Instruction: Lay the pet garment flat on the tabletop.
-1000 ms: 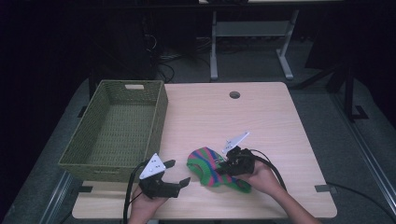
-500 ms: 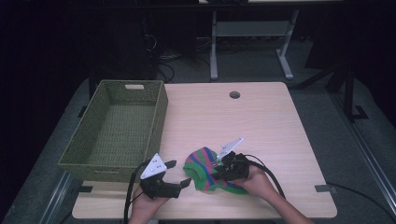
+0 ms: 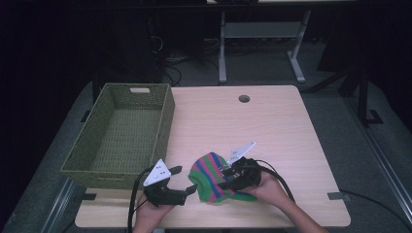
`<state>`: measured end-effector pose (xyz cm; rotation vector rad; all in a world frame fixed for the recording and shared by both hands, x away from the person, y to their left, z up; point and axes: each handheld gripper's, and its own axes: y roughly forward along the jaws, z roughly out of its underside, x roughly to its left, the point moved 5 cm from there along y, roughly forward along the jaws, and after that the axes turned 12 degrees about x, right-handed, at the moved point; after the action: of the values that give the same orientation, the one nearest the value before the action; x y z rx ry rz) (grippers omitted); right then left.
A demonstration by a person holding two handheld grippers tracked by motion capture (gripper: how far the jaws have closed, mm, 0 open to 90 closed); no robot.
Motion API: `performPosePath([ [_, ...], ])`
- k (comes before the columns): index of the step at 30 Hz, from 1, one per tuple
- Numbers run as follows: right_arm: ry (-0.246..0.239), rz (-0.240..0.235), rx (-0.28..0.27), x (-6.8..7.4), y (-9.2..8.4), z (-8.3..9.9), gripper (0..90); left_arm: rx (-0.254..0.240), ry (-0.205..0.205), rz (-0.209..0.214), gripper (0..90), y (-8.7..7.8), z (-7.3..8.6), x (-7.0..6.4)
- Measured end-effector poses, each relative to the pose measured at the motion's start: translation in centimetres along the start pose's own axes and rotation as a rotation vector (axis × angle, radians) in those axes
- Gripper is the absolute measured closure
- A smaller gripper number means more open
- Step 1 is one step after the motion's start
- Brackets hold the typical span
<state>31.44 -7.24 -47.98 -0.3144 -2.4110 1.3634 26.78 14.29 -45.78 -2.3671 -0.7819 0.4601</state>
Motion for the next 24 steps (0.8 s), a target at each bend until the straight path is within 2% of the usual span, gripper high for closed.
performPosePath([
  [3,-0.036,0.043,0.002,0.2,-0.8,0.0,43.1,0.004,-0.002,0.002,15.1,0.1,0.0,0.1],
  [7,-0.076,0.027,-0.009,1.1,-1.3,-0.2,46.1,0.003,-0.003,0.000,15.1,0.1,0.0,0.1],
  [10,-0.126,0.004,-0.018,2.2,-1.2,-0.6,50.2,0.002,-0.004,-0.002,15.1,0.0,0.0,0.1],
  [14,-0.178,-0.022,-0.003,3.2,-0.5,-1.1,55.7,0.001,-0.005,-0.001,15.1,0.0,0.0,0.2],
  [18,-0.192,-0.046,0.022,3.8,0.6,-1.6,58.5,-0.001,-0.007,0.000,15.1,0.0,0.0,0.2],
  [24,-0.198,-0.038,0.087,3.9,2.6,-1.7,58.6,-0.005,-0.006,-0.001,15.1,-0.2,0.1,0.2],
])
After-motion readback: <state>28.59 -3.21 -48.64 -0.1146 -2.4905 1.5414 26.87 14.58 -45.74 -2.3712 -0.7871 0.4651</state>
